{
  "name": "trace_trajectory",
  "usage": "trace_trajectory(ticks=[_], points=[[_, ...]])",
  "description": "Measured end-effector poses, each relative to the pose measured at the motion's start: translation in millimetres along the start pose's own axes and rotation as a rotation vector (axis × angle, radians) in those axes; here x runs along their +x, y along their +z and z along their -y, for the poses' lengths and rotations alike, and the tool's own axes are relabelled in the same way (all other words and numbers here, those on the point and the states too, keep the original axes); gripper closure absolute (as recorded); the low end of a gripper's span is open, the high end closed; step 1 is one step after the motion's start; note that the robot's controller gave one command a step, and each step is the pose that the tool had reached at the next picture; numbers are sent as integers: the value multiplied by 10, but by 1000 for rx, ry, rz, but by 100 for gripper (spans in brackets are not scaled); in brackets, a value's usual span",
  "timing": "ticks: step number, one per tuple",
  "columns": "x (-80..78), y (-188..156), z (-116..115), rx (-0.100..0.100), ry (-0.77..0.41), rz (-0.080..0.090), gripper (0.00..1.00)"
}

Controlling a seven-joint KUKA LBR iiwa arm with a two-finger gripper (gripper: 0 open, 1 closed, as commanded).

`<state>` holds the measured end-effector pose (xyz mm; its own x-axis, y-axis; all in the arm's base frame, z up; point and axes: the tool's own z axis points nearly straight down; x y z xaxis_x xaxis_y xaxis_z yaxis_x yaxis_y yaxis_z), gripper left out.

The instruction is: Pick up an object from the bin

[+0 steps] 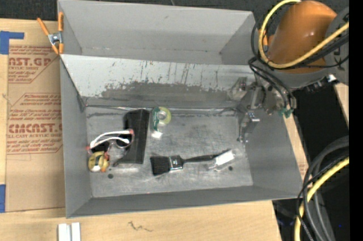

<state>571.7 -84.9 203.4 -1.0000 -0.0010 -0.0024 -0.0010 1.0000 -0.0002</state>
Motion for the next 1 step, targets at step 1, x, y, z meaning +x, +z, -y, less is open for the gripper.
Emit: trace_trajectory(ticks=[1], points=[[250, 157, -106, 2, -92, 9, 0]])
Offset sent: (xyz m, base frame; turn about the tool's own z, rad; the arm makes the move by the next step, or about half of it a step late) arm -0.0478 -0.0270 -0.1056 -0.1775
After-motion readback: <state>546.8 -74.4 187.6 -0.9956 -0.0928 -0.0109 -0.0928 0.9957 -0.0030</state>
